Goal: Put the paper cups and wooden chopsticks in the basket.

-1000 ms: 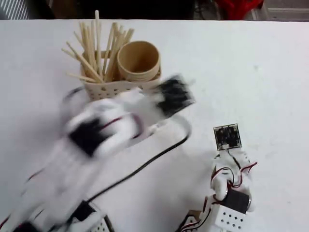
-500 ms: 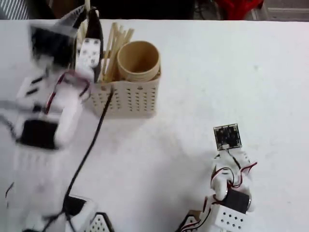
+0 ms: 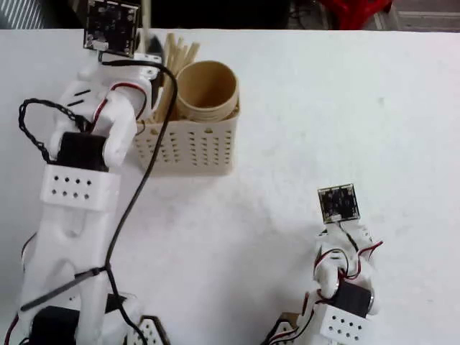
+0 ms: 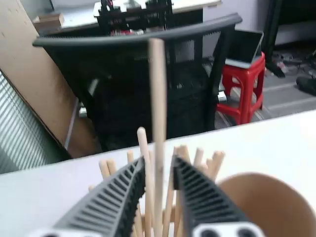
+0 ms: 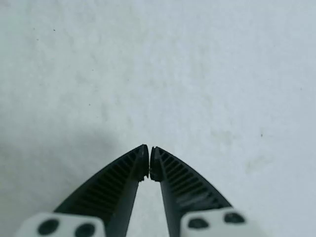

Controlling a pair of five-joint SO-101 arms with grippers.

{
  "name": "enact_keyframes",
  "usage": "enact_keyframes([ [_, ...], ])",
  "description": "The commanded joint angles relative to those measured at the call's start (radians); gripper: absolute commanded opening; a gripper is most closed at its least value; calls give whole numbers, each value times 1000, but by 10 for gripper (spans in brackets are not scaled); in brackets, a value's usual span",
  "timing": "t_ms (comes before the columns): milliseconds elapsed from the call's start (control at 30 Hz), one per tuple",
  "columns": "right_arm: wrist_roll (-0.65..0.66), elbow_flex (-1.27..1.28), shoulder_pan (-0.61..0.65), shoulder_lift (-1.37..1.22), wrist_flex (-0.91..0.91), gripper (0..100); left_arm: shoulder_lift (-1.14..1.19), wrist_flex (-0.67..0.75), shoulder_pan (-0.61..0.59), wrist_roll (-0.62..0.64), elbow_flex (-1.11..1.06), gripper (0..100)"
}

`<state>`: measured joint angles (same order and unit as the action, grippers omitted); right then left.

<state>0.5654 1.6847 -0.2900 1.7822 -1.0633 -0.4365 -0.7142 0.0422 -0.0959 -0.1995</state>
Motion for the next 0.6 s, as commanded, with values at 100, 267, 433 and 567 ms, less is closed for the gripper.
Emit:
enact_keyframes([
  [100,3,6,-7,8,-2,25,-7,-204,-10,14,164,153],
  [267,3,6,-7,8,-2,25,-61,-387,-15,11,250,153],
  [433,3,6,-7,8,-2,25,-217,-437,-5,8,236,153],
  [567,3,6,-7,8,-2,25,-254,-284,-4,8,172,156],
])
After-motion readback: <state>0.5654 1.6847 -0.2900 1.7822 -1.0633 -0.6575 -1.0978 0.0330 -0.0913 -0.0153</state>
